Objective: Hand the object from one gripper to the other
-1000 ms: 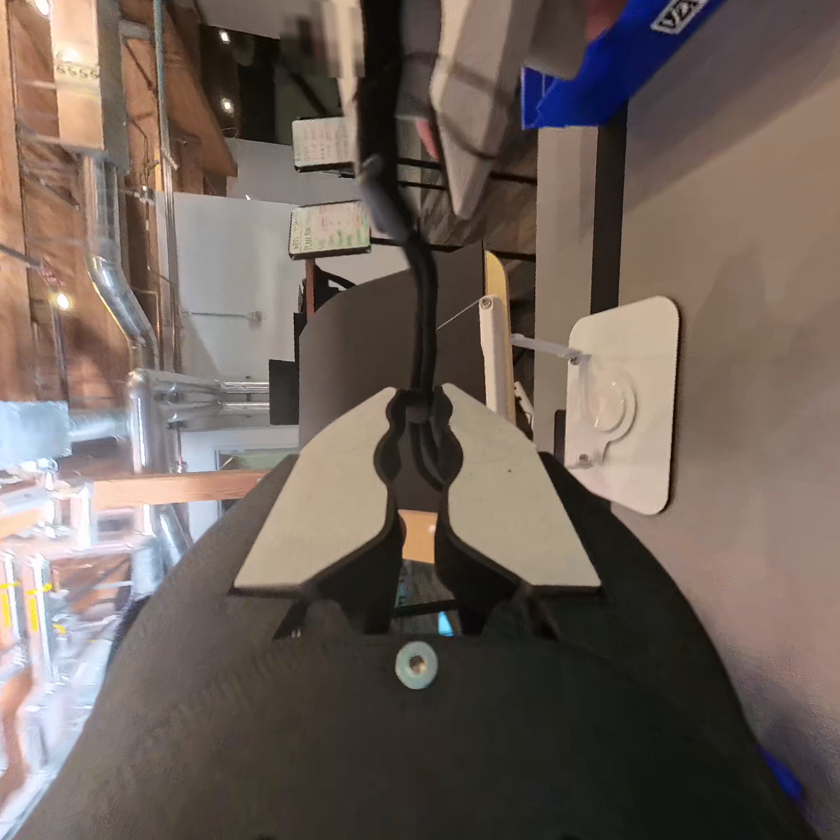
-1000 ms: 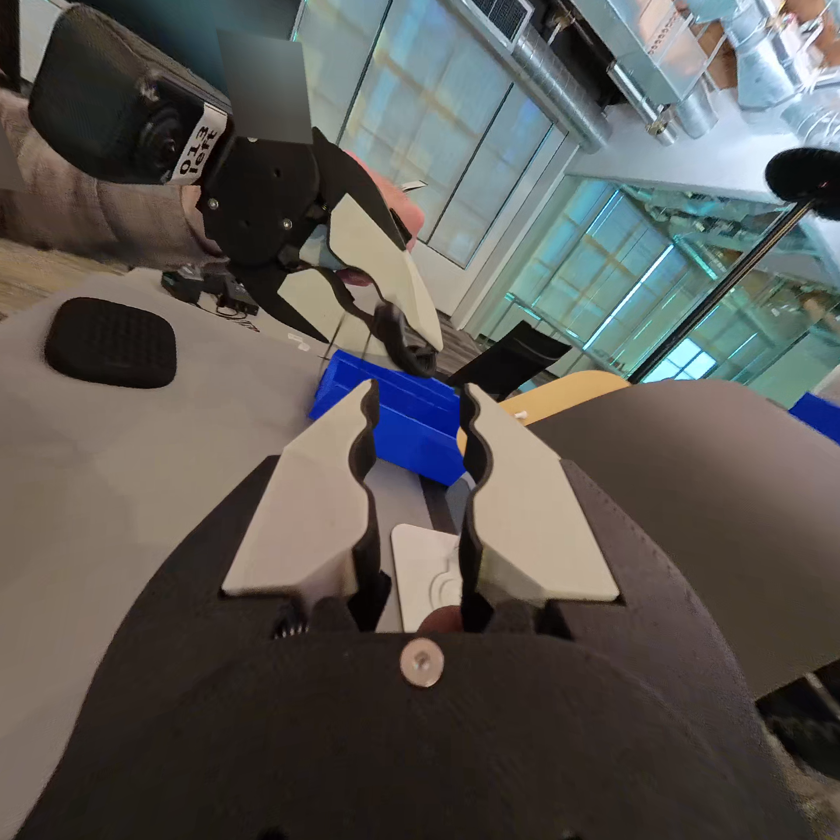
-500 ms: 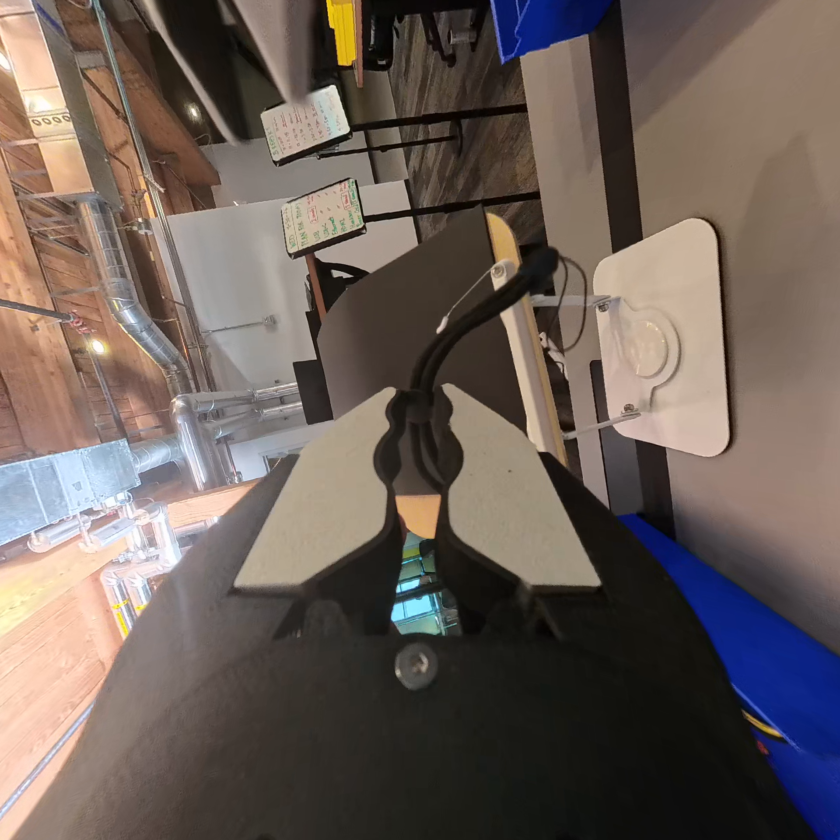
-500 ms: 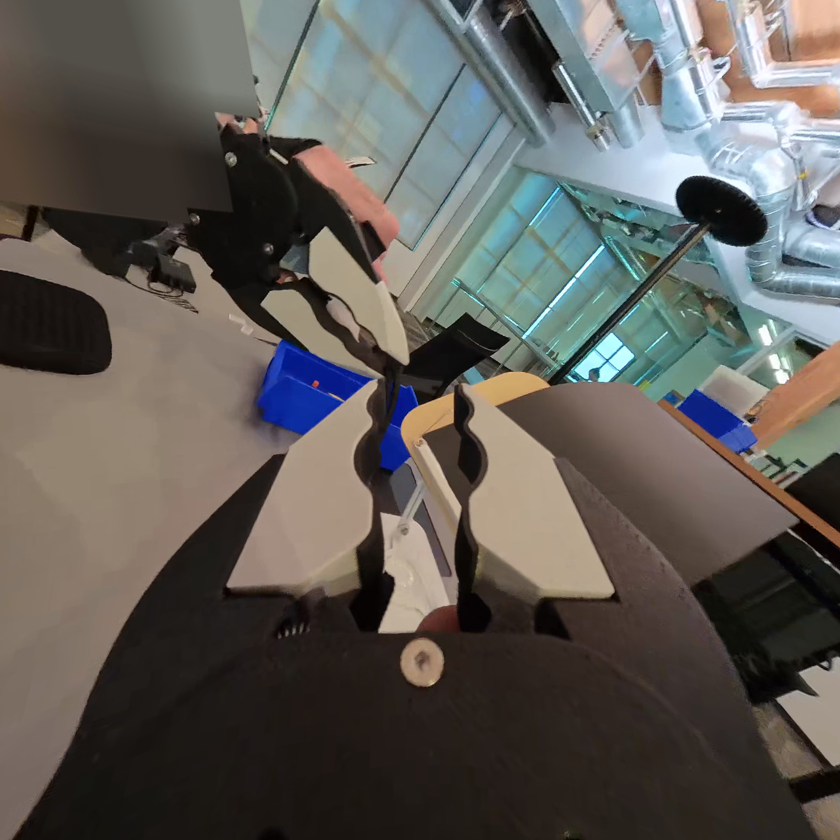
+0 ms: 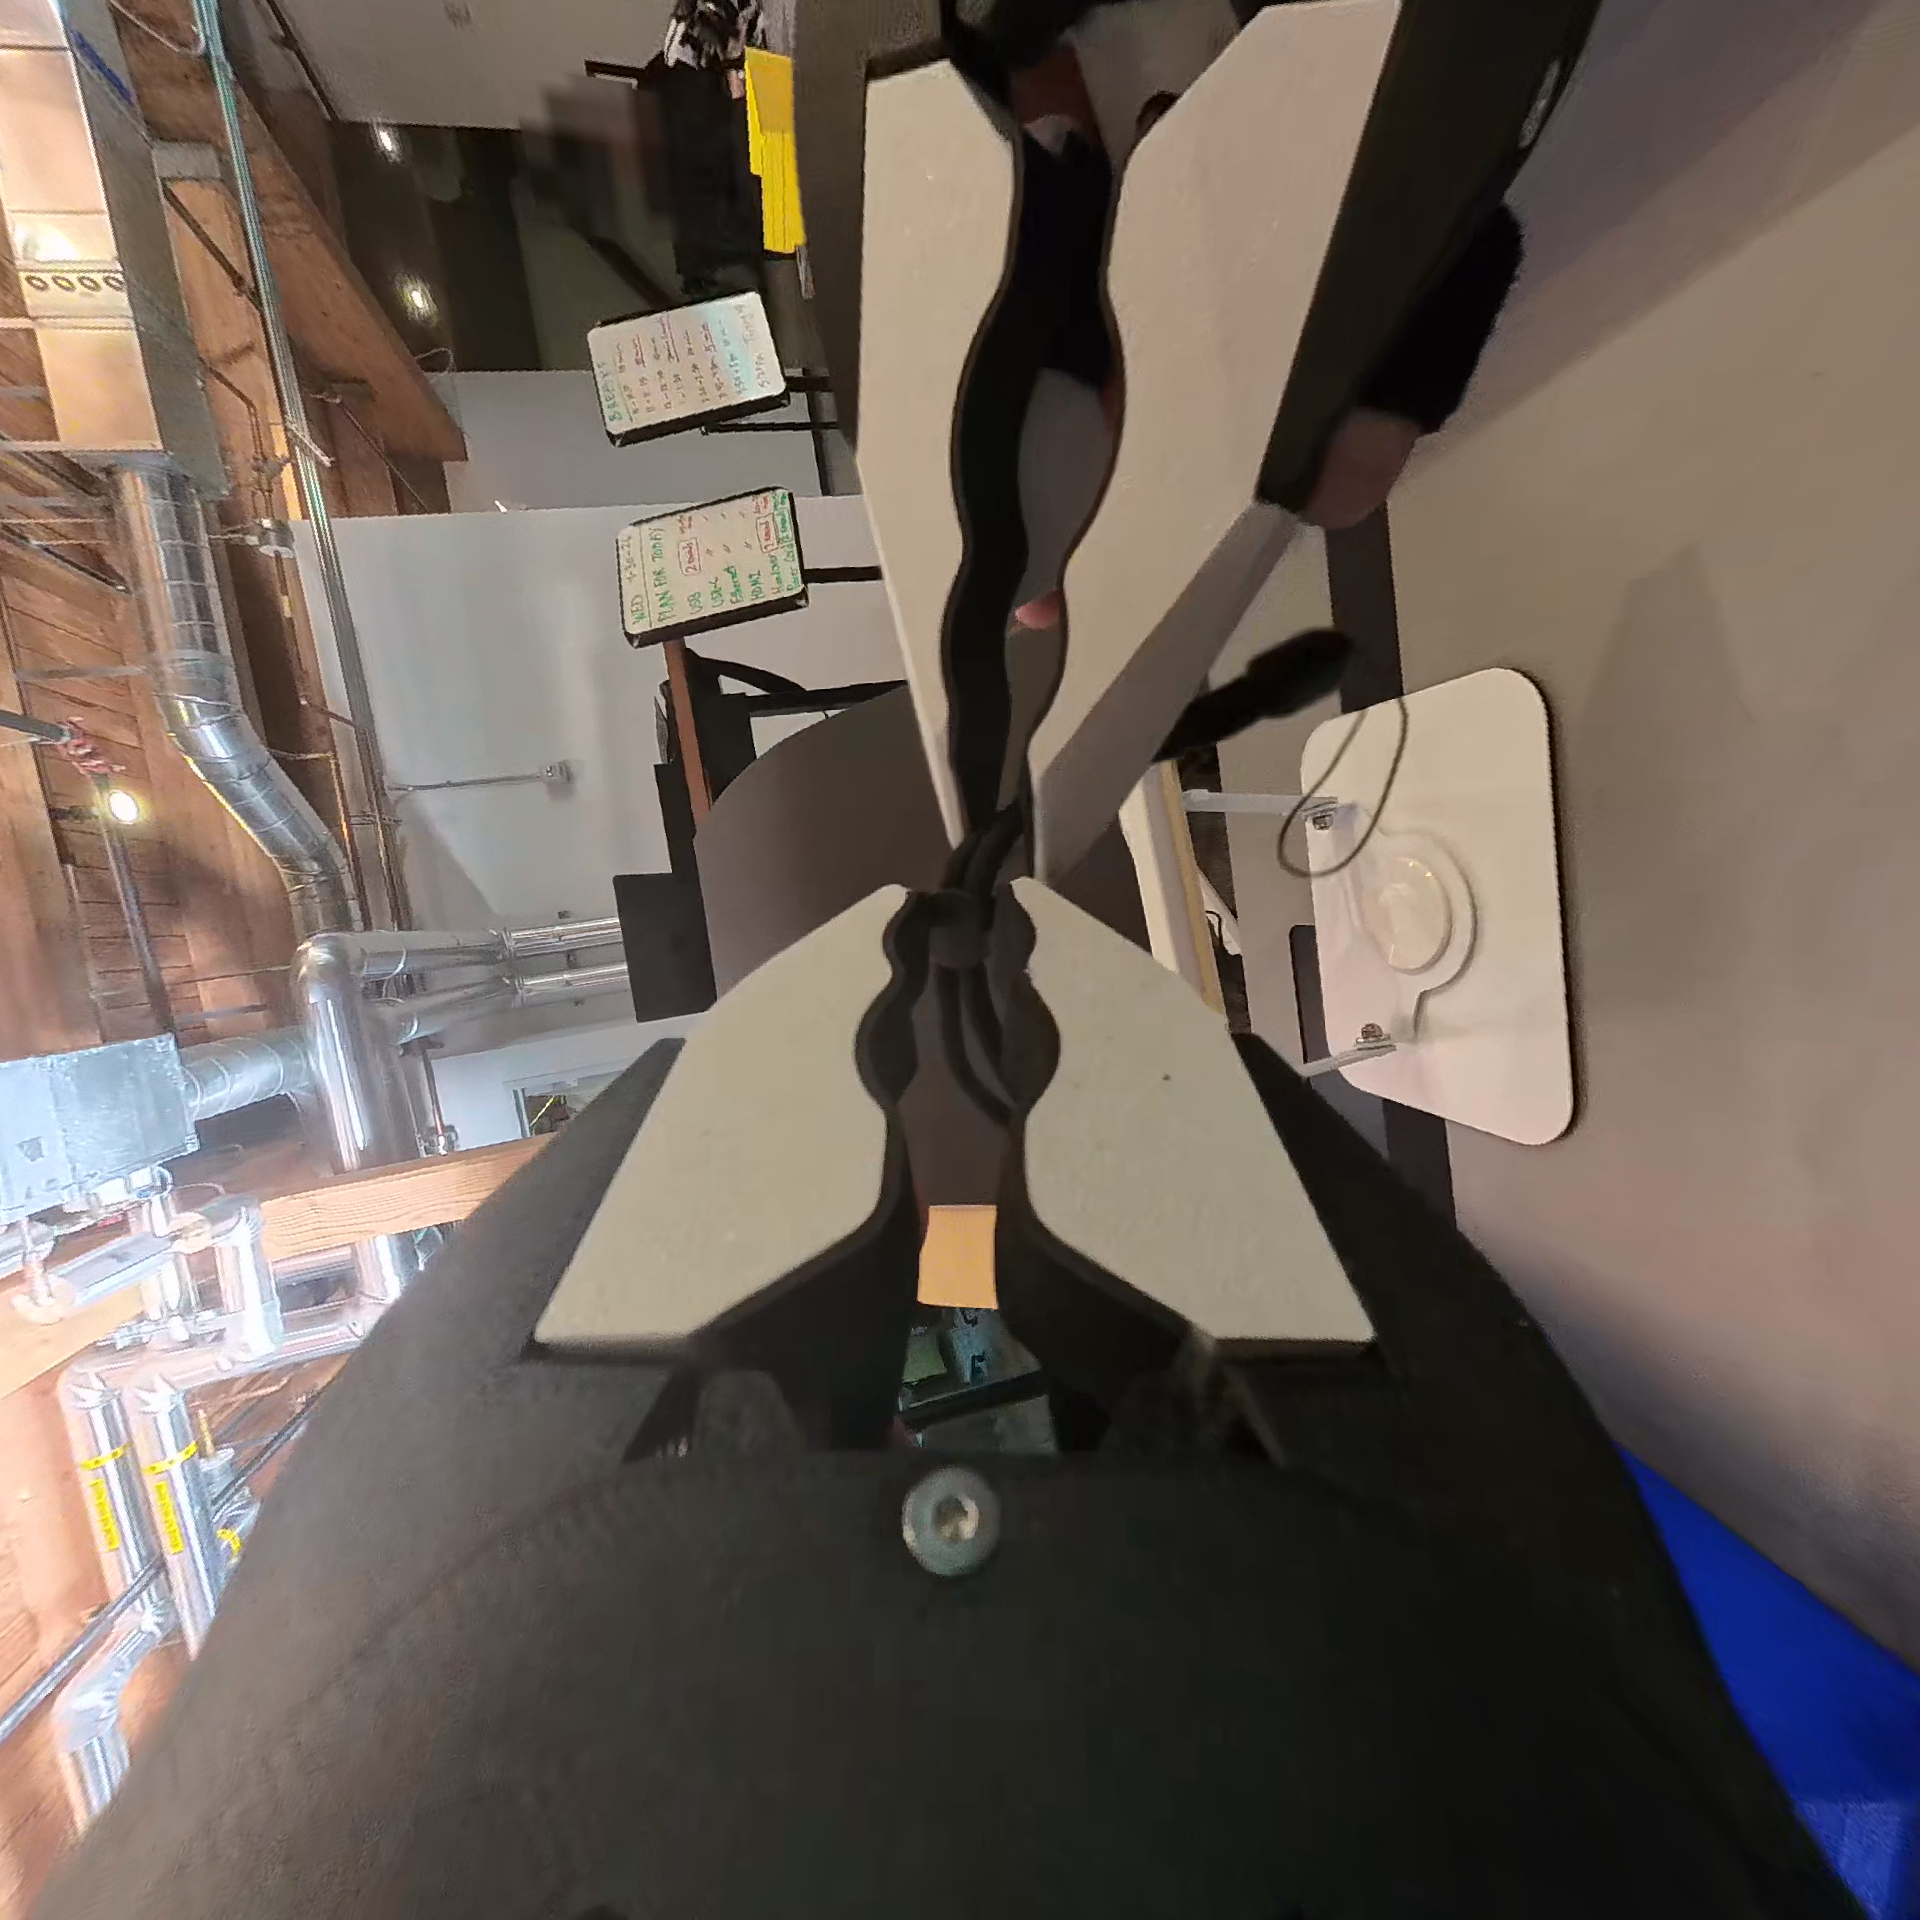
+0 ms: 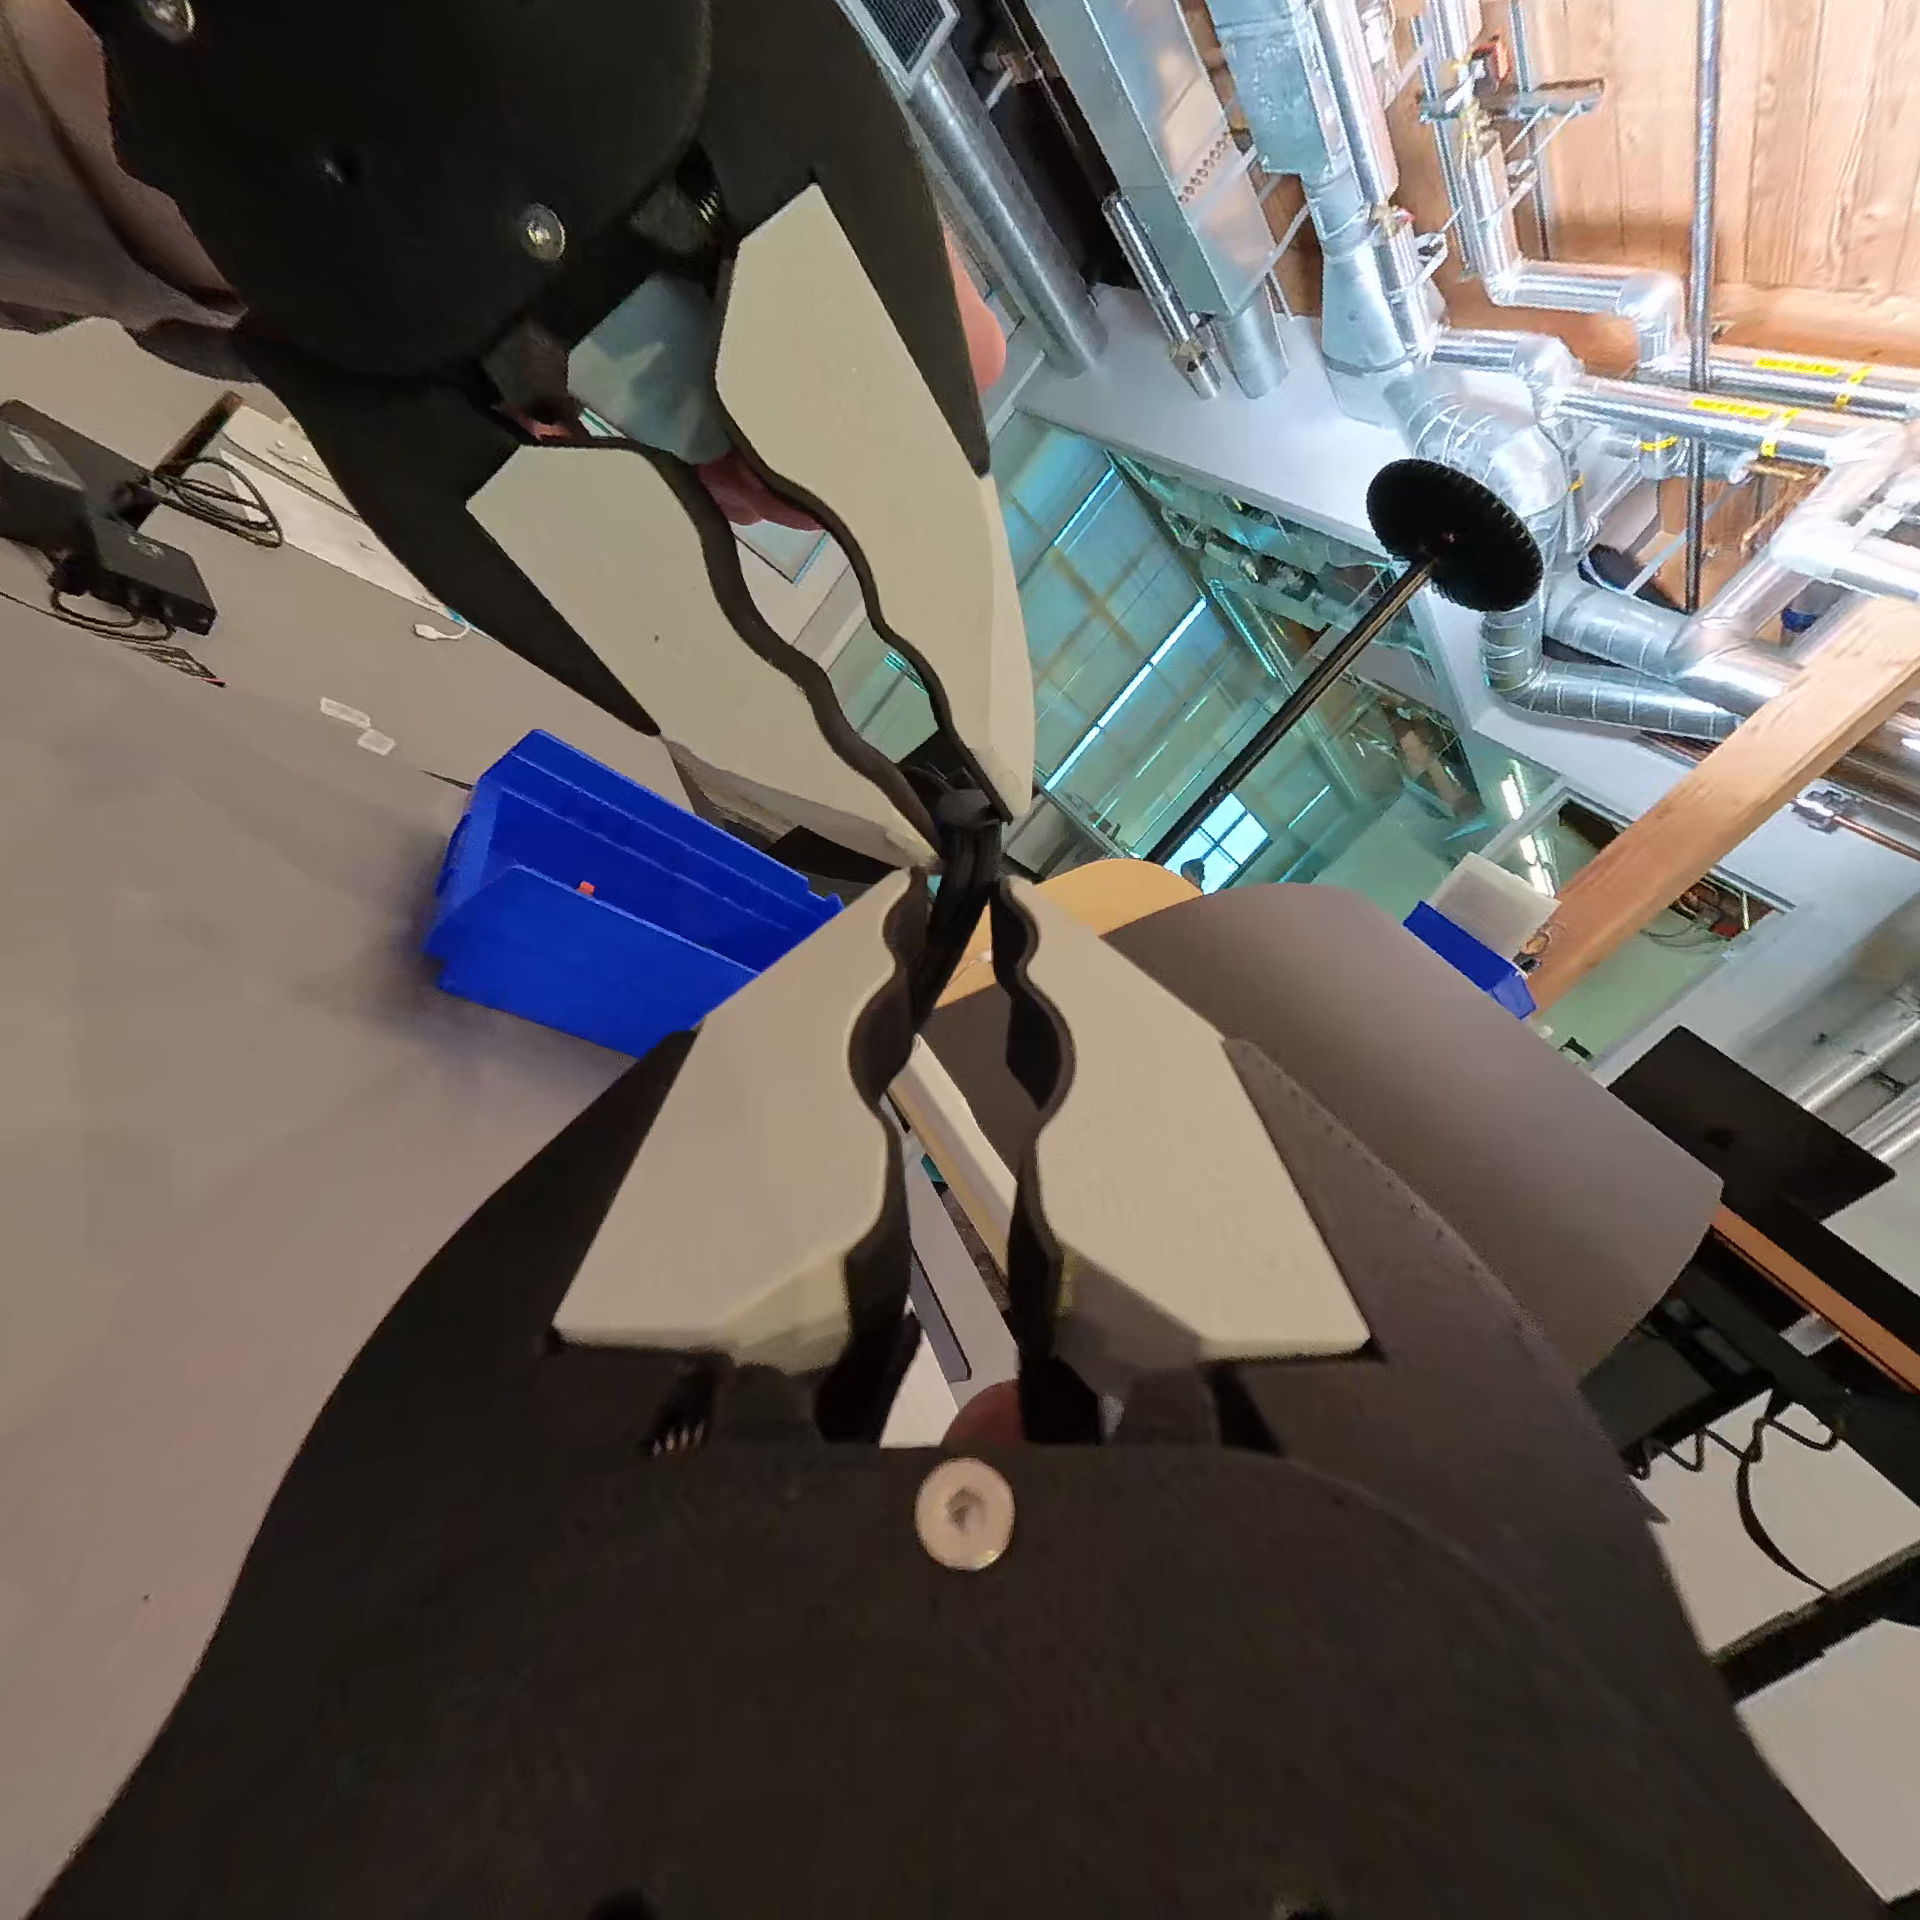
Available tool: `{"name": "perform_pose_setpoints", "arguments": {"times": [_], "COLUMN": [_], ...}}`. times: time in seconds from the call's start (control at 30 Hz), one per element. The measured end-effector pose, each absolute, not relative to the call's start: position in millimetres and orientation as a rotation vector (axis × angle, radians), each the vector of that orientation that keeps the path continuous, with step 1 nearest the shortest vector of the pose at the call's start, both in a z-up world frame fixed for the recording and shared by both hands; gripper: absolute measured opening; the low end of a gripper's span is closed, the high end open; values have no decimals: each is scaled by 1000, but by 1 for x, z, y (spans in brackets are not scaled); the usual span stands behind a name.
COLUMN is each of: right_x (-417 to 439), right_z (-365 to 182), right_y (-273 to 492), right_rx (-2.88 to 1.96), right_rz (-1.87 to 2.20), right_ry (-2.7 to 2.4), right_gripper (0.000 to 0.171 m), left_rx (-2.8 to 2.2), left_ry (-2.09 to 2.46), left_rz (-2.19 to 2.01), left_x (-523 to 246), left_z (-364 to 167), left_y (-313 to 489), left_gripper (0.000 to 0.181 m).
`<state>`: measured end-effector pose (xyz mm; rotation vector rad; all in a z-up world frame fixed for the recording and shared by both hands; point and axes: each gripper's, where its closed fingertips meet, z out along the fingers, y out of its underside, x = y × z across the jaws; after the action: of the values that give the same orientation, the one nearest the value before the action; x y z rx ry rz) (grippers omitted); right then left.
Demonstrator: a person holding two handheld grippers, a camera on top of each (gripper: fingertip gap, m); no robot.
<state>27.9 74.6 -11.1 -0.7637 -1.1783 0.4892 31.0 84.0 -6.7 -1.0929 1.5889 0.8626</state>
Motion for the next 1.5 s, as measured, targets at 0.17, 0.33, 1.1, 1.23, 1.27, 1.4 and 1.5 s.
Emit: {"name": "perform_pose_setpoints", "arguments": {"times": [0.17,0.33,1.1,1.23,1.27,1.4,1.5], "right_x": [30,31,63,63,63,62,63], "right_z": [-8,-6,31,32,32,33,33], "right_y": [74,74,71,69,69,66,65], "right_rx": [-768,-777,-688,-678,-678,-669,-666], "right_rz": [575,623,1327,1321,1317,1321,1332], "right_ry": [-1153,-1133,-737,-731,-729,-735,-730], "right_gripper": [0,0,0,0,0,0,0], "left_rx": [-1079,-1070,-1504,-1481,-1470,-1411,-1364], "left_ry": [1591,1589,809,725,713,644,612], "left_rz": [858,861,-656,-799,-810,-882,-913], "left_x": [32,34,82,92,93,94,91], "left_z": [-5,-3,-42,-42,-43,-42,-38], "left_y": [83,82,55,61,61,60,58], "left_gripper": [12,12,57,44,35,11,11]}}
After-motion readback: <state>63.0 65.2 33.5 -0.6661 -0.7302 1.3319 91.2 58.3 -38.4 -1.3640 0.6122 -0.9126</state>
